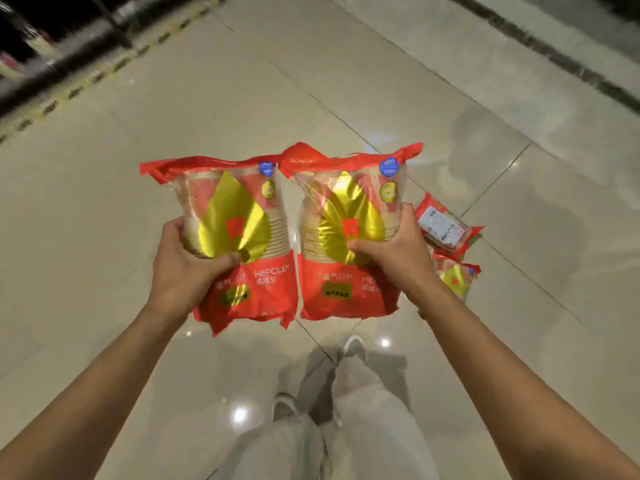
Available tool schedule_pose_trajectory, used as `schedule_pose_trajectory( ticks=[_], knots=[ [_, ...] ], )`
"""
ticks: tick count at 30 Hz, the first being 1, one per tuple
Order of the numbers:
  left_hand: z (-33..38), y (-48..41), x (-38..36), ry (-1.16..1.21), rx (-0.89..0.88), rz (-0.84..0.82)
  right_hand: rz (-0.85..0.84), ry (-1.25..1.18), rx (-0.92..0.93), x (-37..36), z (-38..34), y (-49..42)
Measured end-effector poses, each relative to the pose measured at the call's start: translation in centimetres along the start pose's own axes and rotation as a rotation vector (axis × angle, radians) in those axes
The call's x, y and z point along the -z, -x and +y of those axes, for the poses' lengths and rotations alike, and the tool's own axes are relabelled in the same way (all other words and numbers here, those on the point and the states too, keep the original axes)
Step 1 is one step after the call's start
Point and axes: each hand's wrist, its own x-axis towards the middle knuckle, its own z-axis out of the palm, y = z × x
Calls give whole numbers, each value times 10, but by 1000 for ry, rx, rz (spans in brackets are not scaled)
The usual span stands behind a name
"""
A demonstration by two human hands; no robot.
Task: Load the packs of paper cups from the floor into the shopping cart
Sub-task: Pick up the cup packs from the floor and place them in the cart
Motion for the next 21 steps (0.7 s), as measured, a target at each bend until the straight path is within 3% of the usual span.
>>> schedule_pose_trajectory(
  ticks=[5,9,15,21],
  knots=[
    [109,112,132,74,-82,167,-86,-59,177,35,-173,104],
    [144,216,214,96,-138,365,-273,-79,346,33,-256,183],
    [133,402,306,41,-62,793,-703,-102,555,-8,-314,310],
    [67,605,342,99,115,1149,-1082,-75,673,-66,-310,469]
  ],
)
